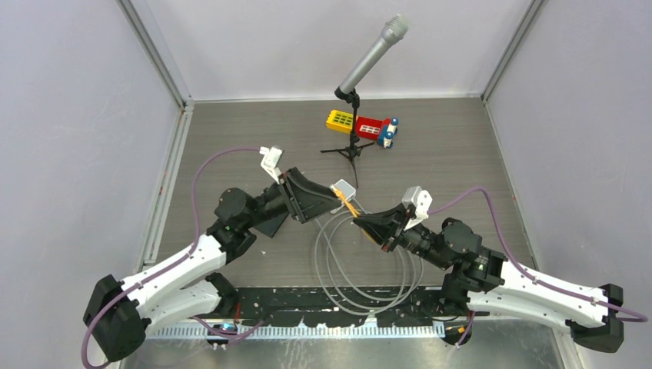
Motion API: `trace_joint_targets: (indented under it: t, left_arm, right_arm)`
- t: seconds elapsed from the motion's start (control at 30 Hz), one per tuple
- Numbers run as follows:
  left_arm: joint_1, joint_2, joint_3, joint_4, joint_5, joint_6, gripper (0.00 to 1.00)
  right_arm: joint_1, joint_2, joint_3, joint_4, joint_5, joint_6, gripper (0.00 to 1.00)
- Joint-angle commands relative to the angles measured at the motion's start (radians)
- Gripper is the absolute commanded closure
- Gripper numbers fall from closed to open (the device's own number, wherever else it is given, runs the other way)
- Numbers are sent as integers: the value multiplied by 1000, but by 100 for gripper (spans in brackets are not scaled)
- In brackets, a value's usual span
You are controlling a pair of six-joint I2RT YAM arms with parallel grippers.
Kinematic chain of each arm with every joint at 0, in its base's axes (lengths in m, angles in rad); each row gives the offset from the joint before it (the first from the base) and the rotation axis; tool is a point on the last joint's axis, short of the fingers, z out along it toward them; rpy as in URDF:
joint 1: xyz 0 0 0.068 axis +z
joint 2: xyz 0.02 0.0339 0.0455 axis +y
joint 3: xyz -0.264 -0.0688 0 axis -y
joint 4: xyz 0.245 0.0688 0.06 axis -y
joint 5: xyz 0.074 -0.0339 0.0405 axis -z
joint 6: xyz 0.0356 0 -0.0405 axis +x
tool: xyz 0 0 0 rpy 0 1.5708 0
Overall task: Insert the plug into the switch port
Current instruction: Pick up the connector from the center of the board.
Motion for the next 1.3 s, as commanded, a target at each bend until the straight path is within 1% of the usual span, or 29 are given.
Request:
trace_joint_targets:
  t: [0.0, 0.07, 0.13, 0.23, 0.37, 0.5, 0.6, 0.63, 0.7, 0.8, 0.83, 0.87, 0.93, 1.07, 1.17, 1.27]
  left_arm:
    - [-44, 28, 26, 57, -37, 65, 23]
    - [-49, 41, 26, 57, -43, 66, 24]
    - [-53, 50, 32, 57, -47, 66, 29]
    - [-61, 65, 46, 57, -44, 70, 44]
    - [-63, 77, 52, 57, -47, 73, 66]
    - [-64, 86, 49, 57, -57, 69, 80]
    - [-63, 86, 54, 56, -55, 65, 99]
    - [-65, 84, 53, 51, -56, 64, 100]
    - [-65, 72, 56, 6, -80, 65, 100]
    - [-68, 29, 75, -169, -160, 88, 100]
    - [-72, 11, 78, -219, -198, 98, 100]
    - [-77, -6, 77, -258, -233, 107, 100]
    - [-83, -38, 70, -305, -294, 111, 100]
    - [-90, -86, 43, -328, -365, 106, 100]
    - [-96, -95, 37, -329, -370, 104, 100]
    - [-102, -98, 34, -326, -368, 105, 100]
  right_arm:
    - [4, -16, 13, 42, 9, -6, 100]
    - [4, -15, 14, 40, 6, -6, 100]
    - [4, -12, 17, 33, 5, -6, 100]
    - [3, -8, 17, 25, 7, -7, 100]
    - [3, -6, 15, 15, 11, -9, 100]
    - [4, 0, 23, -11, 4, -11, 99]
    - [4, -6, 23, -23, 16, -11, 99]
    - [4, -9, 22, -28, 24, -18, 93]
    - [3, -5, 26, -43, 52, -43, 73]
    - [4, 23, 43, -51, 82, -109, 46]
    - [4, 41, 45, -38, 98, -125, 39]
    - [4, 63, 48, -20, 107, -142, 35]
    - [3, 111, 62, 9, 109, -181, 32]
    - [4, 221, 101, 81, 97, -217, 32]
    - [4, 290, 142, 97, 83, -232, 36]
    - [4, 326, 170, 102, 67, -248, 38]
